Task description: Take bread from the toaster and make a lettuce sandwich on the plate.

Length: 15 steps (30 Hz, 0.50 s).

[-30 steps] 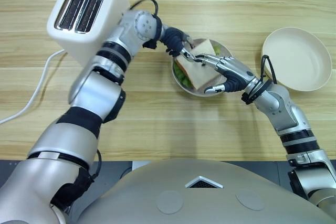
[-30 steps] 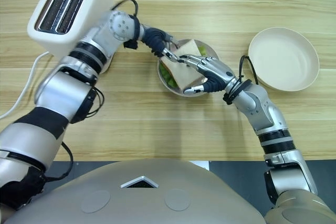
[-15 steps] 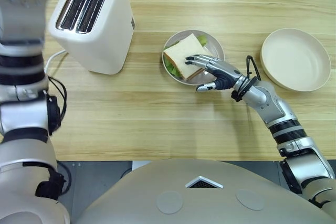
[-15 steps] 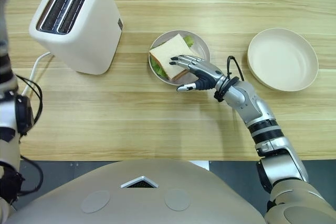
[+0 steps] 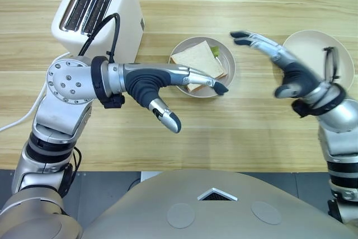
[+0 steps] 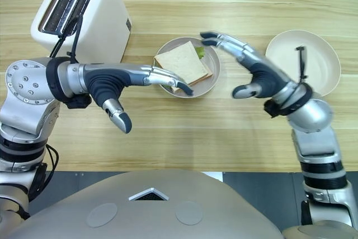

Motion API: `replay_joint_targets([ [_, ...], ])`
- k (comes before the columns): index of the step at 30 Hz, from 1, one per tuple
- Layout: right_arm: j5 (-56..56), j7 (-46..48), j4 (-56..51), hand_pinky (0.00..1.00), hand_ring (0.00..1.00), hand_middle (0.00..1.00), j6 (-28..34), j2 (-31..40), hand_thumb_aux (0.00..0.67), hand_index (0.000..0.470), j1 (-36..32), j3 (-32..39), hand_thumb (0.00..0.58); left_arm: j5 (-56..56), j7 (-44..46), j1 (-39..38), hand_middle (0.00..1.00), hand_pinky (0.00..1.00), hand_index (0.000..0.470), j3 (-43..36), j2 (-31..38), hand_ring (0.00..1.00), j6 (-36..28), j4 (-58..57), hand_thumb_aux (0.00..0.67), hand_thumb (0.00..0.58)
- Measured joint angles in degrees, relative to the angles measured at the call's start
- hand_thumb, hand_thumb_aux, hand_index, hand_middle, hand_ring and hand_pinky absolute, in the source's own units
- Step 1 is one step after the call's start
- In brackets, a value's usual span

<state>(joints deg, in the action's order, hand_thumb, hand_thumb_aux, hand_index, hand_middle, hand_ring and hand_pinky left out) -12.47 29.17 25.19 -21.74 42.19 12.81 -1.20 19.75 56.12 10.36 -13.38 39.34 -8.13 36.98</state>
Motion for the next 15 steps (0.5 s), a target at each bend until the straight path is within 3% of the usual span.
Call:
replay_joint_targets([
  [1, -2.2, 2.7, 0.1, 1.00, 1.00, 1.00, 2.0, 0.7, 0.670, 0.470, 2.1, 0.8, 0.580, 0.0, -0.2, -1.0, 1.00, 1.00, 0.470, -1.2, -0.1, 1.00, -0.7, -0.2, 0.670, 0.580],
  [4, -4.3, 11.0, -0.4, 1.00, 1.00, 1.00, 8.2, 2.7, 0.670, 0.470, 6.3, 8.0, 0.580, -3.1, 0.4, -4.4, 1.00, 1.00, 0.470, -8.4, -1.7, 1.00, -0.5, -4.6, 0.670, 0.580],
  [7, 1.6, 18.1, -5.5, 1.00, 1.00, 1.00, 12.2, 2.3, 0.670, 0.470, 6.5, 18.8, 0.580, -10.0, 0.7, -7.5, 1.00, 1.00, 0.470, -16.8, -3.9, 1.00, 2.4, -14.2, 0.670, 0.580],
  [11, 8.6, 21.3, -17.1, 1.00, 1.00, 1.00, 12.1, -3.1, 0.670, 0.470, -2.0, 26.4, 0.580, -17.5, 0.4, -6.4, 1.00, 1.00, 0.470, -22.9, -8.6, 1.00, 8.2, -30.5, 0.670, 0.580],
  [15, 11.6, 19.6, -25.6, 1.00, 1.00, 1.00, 9.4, -6.8, 0.670, 0.470, -9.8, 26.9, 0.580, -20.3, -0.7, 0.4, 1.00, 1.00, 0.470, -22.9, -12.1, 1.00, 15.7, -42.2, 0.670, 0.580],
])
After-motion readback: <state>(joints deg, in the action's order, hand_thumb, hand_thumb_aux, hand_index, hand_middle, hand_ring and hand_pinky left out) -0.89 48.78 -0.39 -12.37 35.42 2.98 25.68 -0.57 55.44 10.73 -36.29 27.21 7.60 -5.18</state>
